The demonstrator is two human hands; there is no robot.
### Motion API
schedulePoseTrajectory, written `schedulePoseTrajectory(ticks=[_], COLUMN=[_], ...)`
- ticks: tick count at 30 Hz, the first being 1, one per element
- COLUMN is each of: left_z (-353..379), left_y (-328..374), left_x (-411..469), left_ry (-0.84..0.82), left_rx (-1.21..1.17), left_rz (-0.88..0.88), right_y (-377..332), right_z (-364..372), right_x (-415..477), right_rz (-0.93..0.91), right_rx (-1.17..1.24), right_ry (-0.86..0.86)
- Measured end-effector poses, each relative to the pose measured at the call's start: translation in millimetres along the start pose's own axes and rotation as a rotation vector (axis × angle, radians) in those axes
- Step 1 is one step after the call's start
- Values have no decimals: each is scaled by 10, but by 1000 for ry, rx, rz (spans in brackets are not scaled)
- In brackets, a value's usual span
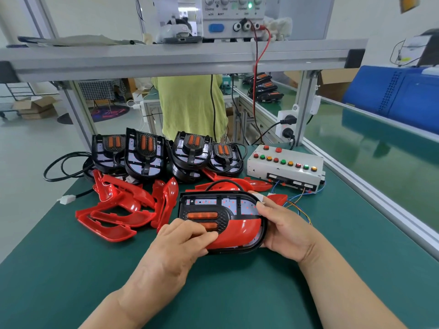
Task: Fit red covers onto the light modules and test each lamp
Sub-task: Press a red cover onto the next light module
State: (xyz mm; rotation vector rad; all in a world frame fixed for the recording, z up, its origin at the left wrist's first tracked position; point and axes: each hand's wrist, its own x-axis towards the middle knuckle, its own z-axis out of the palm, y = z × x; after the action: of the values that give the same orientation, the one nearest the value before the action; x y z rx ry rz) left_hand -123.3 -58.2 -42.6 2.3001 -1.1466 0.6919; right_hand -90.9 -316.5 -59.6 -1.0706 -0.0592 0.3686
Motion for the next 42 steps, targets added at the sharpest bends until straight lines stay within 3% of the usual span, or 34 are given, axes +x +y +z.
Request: schedulePoseTrajectory(ticks=[25, 30, 42], left_z=[145, 182, 325], left_y=[-14, -9, -15], left_x=[19, -16, -62], left_ry=[11, 21, 75], left_rx=[-85, -85, 73], left_rz=[24, -8, -9], right_y=[22, 22, 89], right_z=[16, 24, 73], right_x=[14, 14, 49], right_rz=[10, -9, -110], right_rx=[25, -9, -144], right_ry=[30, -40, 37])
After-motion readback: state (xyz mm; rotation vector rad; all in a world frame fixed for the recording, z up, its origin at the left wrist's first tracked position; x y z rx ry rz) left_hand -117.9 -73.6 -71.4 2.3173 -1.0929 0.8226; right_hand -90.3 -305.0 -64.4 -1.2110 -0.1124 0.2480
